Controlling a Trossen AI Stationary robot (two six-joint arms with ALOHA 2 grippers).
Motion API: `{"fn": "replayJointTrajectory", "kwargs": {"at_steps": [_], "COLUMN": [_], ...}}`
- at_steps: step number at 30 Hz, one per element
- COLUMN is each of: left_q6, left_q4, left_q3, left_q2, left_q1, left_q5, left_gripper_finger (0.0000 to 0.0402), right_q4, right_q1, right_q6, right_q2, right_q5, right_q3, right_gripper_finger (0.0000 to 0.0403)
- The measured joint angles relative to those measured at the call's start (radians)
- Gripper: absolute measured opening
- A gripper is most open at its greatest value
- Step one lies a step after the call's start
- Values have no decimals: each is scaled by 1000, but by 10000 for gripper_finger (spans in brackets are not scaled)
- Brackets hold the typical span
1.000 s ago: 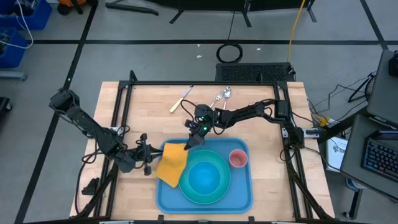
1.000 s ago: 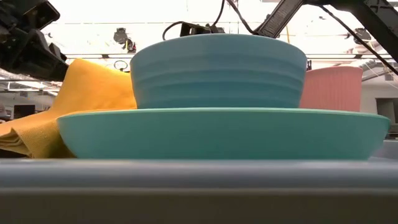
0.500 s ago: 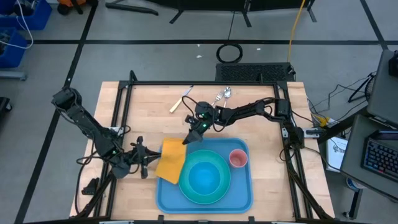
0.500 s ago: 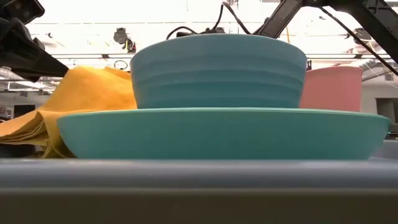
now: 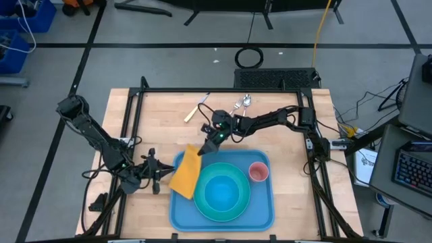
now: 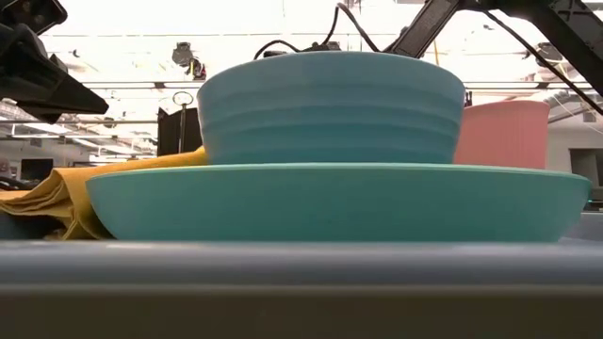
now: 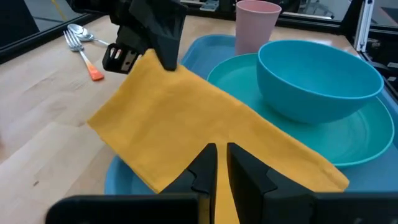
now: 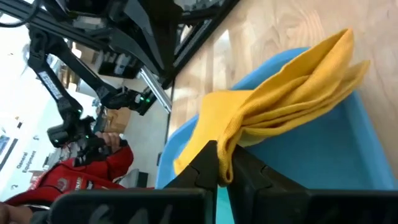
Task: Set up tray
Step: Put the yellow table napkin on the blue tray to the left of the light blue plate
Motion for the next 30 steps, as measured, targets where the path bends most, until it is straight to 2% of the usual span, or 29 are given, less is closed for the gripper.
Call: {"fn": "replayJointTrajectory", "kwargs": {"at_steps": [5, 14, 18, 24, 30], "left_q6": [2, 2, 2, 7, 10], "left_q4": [0, -1, 0, -1, -7], "left_q3": [0, 0, 0, 0, 0], "left_q2": [0, 0, 0, 0, 0], "left_q1": [0, 0, 0, 0, 0], "left_q5": [0, 1, 1, 1, 1], "left_gripper_finger": [37, 37, 37, 37, 37], "right_q4": [-6, 5, 32, 31, 16], "right_q1": [0, -1, -13, -19, -9], "right_q6": [10, 21, 25, -25, -146], "right_q2": [0, 0, -5, -68, -134], "right_q5": [-2, 5, -1, 0, 8], "right_q3": [0, 0, 0, 0, 1], "right_gripper_finger": [58, 196, 239, 257, 247]}}
